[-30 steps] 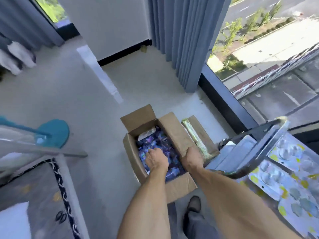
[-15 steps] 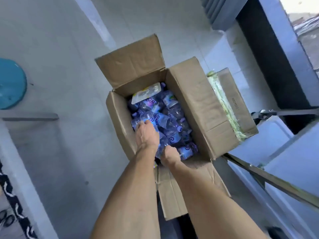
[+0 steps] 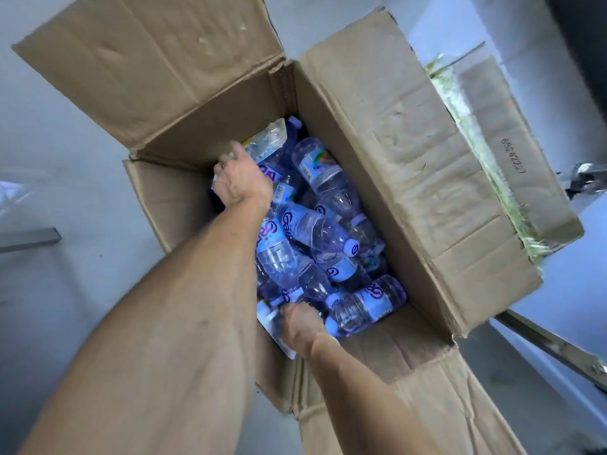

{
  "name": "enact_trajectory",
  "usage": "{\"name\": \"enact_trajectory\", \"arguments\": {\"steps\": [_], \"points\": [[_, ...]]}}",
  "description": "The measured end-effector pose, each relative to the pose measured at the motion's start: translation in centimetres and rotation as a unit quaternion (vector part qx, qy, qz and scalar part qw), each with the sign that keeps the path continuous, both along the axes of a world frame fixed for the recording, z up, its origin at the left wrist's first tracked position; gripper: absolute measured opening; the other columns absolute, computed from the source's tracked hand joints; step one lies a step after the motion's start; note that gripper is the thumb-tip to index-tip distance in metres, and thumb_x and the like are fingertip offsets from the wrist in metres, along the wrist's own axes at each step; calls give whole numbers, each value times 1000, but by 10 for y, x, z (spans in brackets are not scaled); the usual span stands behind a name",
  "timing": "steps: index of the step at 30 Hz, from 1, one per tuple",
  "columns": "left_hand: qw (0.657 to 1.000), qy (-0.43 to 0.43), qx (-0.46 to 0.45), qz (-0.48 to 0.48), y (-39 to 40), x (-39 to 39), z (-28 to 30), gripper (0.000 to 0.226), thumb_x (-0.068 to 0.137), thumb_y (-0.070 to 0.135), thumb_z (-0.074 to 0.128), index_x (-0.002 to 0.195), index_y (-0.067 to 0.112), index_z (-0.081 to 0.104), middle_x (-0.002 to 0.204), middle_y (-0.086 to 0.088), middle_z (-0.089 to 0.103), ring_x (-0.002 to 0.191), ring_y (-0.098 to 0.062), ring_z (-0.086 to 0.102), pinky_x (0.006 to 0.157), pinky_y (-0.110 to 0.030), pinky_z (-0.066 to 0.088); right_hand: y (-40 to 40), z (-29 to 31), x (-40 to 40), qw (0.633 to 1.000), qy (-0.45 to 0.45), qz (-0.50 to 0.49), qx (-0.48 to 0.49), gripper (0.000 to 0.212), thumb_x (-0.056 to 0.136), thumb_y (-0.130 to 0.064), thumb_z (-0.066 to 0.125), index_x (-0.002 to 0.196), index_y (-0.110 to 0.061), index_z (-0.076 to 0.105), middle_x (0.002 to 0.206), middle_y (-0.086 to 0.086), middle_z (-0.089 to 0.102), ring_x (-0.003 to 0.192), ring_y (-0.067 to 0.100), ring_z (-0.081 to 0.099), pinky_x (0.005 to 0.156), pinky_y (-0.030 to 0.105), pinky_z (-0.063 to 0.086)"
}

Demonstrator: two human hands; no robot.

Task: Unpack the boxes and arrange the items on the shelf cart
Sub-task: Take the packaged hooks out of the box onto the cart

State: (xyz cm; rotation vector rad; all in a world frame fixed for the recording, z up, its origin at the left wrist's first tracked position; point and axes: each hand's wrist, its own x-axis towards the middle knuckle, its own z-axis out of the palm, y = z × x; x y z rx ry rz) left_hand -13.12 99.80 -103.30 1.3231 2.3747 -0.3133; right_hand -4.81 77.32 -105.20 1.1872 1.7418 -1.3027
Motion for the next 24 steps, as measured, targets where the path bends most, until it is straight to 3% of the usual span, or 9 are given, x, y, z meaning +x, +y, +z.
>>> {"name": "enact_trajectory", "arguments": {"steps": [7,12,13,14,15,16,18,21,24], "points": [[994,-84,40,55,3,17,-16,46,84,20,54,125,1,51,132,-18,52,122,-37,48,98,-41,38,1,-14,6,991,35,87,99,30,100,-10,42,128,-5,51,128,11,58,118,25,57,88,33,48],[983,-134,90,83,-9,15,-8,48,81,25,51,129,17,52,128,-12,49,120,-33,44,96,-41,36,-17,-11,-4,992,18,63,105,45,97,-13,48,141,-8,36,134,5,48,126,17,48,95,27,42],[982,-143,87,88,-9,12,-8,53,82,28,50,135,23,50,129,-11,48,121,-32,43,96,-40,36,-17,-10,-4,985,-5,69,158,28,99,-18,45,120,-5,58,129,-9,52,125,3,47,97,18,35],[981,-153,82,90,-10,8,-9,58,82,33,47,140,27,48,130,-11,47,122,-31,43,98,-39,35,-14,-3,7,995,-44,34,83,47,101,-22,35,145,-21,18,116,-26,56,118,-14,45,98,8,25],[979,-162,83,90,-10,5,-9,59,82,39,43,140,29,49,129,-10,48,122,-30,43,98,-38,34,-8,2,11,996,-38,-1,77,81,103,-24,27,26,-3,31,107,-33,58,112,-20,46,97,4,21],[978,-168,86,89,-11,3,-8,60,81,46,38,137,30,53,126,-9,49,120,-29,43,98,-36,34,-8,-9,4,995,1,-42,95,48,105,-25,26,89,-8,68,112,-27,61,113,-14,50,97,6,25],[982,-158,93,42,-14,7,-8,60,82,57,32,119,25,67,124,-6,50,118,-27,44,97,-34,33,-5,-9,-7,998,28,-18,43,36,106,-25,33,129,-7,53,135,2,55,111,2,57,92,17,41],[986,-127,98,-47,-20,23,-10,44,97,46,40,111,13,65,125,-10,55,119,-29,47,97,-37,36,1,4,-16,962,28,-254,-99,43,106,-17,34,143,4,38,144,13,49,59,-9,54,59,10,45],[993,-70,91,-31,-18,35,-13,31,96,33,52,119,13,55,120,-12,55,113,-31,51,75,-38,37,7,-2,-6,999,40,-8,29,33,105,-15,36,133,-6,50,126,0,57,90,-2,61,78,15,48]]}}
